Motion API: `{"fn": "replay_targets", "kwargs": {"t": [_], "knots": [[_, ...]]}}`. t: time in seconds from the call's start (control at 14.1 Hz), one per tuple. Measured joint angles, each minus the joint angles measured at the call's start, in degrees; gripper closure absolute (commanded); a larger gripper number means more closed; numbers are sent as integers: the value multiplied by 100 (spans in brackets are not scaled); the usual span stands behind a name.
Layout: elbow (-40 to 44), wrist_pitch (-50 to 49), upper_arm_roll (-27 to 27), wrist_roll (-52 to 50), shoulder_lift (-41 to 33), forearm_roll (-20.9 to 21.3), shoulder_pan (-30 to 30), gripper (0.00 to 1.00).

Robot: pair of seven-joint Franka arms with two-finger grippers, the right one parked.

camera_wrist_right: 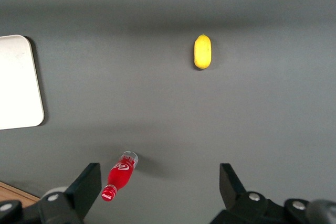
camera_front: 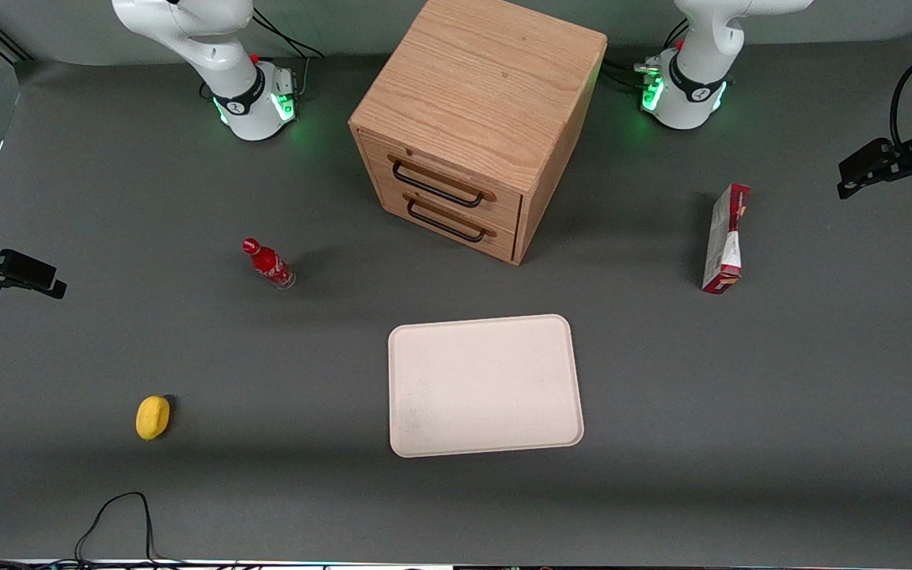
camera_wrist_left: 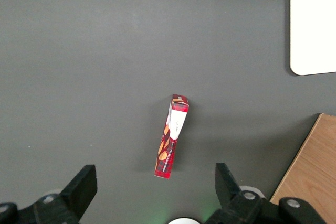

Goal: Place red cookie box on tray
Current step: 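Move the open left gripper down over the upright red cookie box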

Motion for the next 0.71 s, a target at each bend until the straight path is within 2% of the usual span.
{"fn": "replay_targets", "kwargs": {"t": [0.42, 0.71], "knots": [[-42, -37, 25, -2, 10, -19, 7, 0], [-615, -86, 103, -11, 7, -21, 30, 0]]}}
